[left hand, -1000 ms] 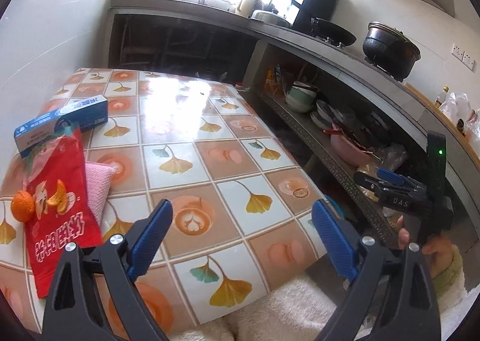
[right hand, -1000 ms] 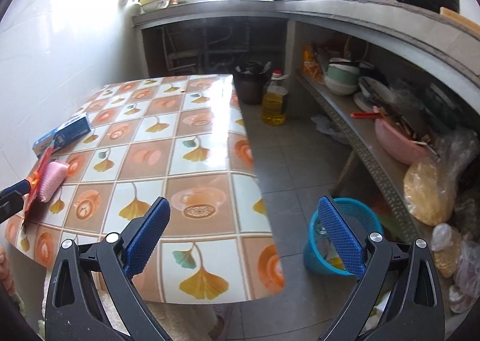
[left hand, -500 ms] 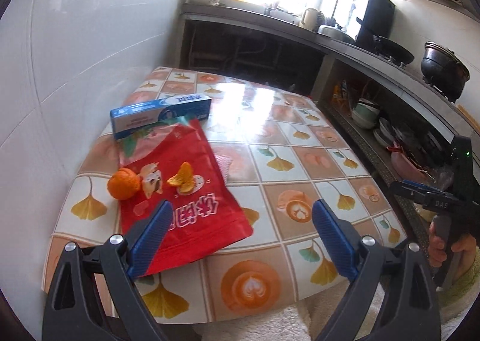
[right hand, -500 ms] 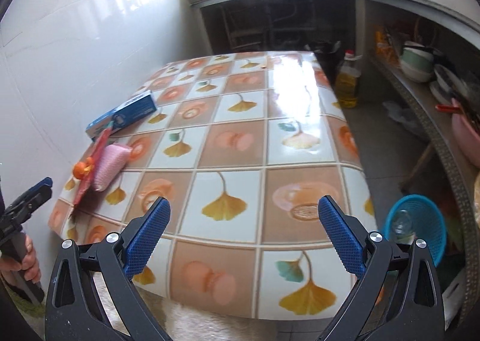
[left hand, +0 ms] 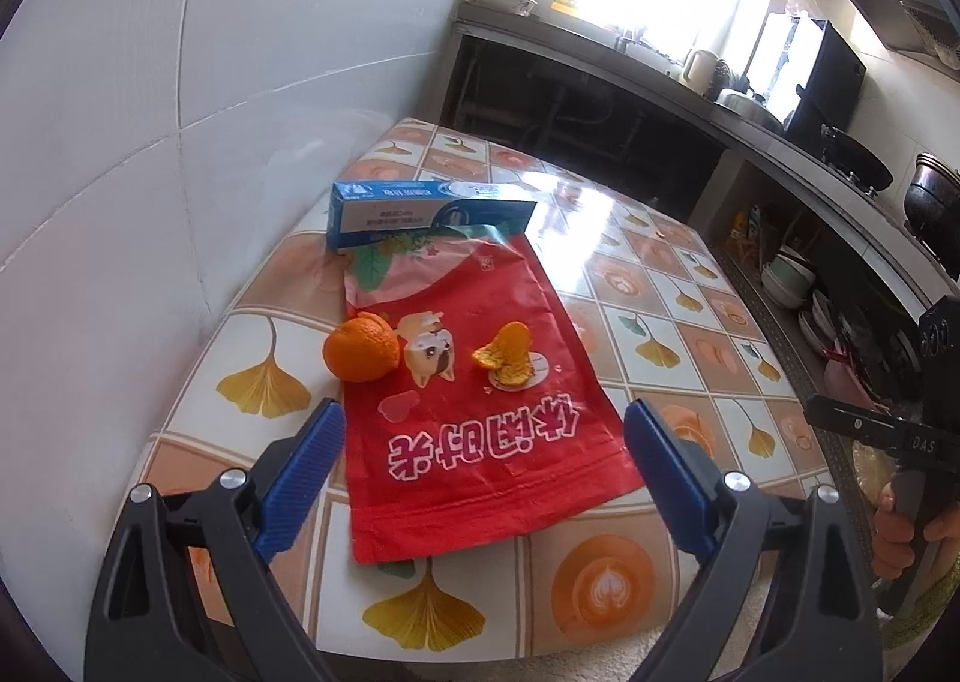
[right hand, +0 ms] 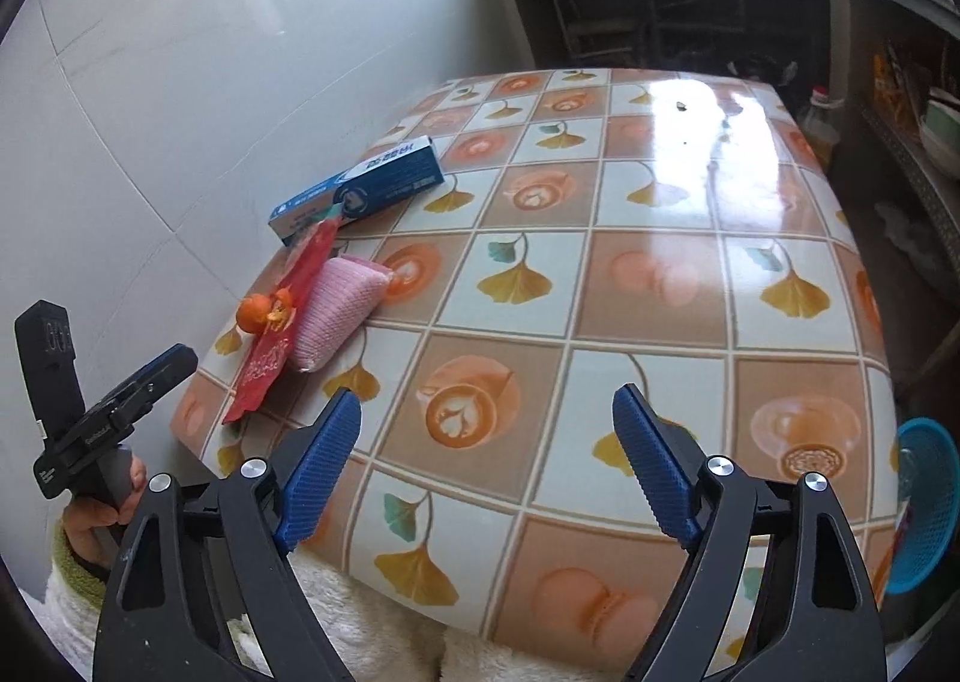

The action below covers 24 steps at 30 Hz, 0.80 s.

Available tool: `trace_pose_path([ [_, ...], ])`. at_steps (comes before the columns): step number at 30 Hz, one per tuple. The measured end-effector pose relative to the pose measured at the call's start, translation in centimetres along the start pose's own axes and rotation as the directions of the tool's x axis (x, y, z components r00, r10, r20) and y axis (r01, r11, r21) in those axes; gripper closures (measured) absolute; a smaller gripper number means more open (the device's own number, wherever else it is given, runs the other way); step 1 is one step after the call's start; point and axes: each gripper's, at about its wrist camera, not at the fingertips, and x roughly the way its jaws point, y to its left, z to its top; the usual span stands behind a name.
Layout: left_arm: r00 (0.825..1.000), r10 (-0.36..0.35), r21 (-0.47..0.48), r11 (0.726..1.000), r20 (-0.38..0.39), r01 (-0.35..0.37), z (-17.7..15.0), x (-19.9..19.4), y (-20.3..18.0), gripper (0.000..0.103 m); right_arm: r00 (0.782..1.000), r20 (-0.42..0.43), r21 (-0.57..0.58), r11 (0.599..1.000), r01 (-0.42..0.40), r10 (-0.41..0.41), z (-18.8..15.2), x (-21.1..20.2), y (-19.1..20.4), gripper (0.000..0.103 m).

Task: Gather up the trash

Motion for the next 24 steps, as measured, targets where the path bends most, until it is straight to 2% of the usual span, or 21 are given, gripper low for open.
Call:
trace_pose_path([
  [2,1.0,0.029,-0.017,0.999,0.0,-0.029,0.5,0.4,0.7,0.013,1.0,-0.009,-0.024,0.999,-0.031,0.03,0.7,0.6,1.1,0.029],
  [6,0.998,0.058,-0.029,0.998,-0.002,-0.058,1.0,0.8,1.7,0.025,0.992,-0.02,-0.112,0.985,-0.128,0.126,2.8,2.0,4.6,0.04],
  [11,0.996,0.086,-0.024,0.996,-0.022,-0.087,0.3,1.1,2.6,0.04,0.96,-0.114,-0.205,0.939,-0.275,0.256,5.6,5.3,9.6,0.057],
  [13,0.995,0.093,-0.025,0.995,-0.027,-0.093,-0.2,1.2,2.8,0.046,0.944,-0.164,-0.235,0.919,-0.318,0.285,6.6,6.9,11.7,0.057],
  [16,0.996,0.066,-0.042,0.997,-0.053,-0.068,-1.2,1.5,3.0,0.053,0.927,-0.232,-0.294,0.887,-0.355,0.294,7.9,9.2,15.0,0.056],
  [18,0.996,0.057,-0.049,0.997,-0.064,-0.06,-1.6,1.8,3.0,0.057,0.903,-0.301,-0.324,0.858,-0.399,0.307,8.8,11.2,17.2,0.055],
  [21,0.997,0.034,-0.067,0.997,-0.075,-0.039,-2.2,1.9,3.1,0.064,0.877,-0.396,-0.363,0.831,-0.421,0.271,9.5,14.6,19.7,0.049],
  [22,0.997,0.028,-0.068,0.997,-0.078,-0.033,-2.3,2.0,3.0,0.066,0.874,-0.418,-0.373,0.83,-0.414,0.248,9.5,15.6,20.2,0.044],
  [24,0.997,0.018,-0.068,0.997,-0.079,-0.023,-2.6,2.0,2.9,0.069,0.859,-0.473,-0.404,0.818,-0.411,0.198,9.4,18.1,21.5,0.042],
])
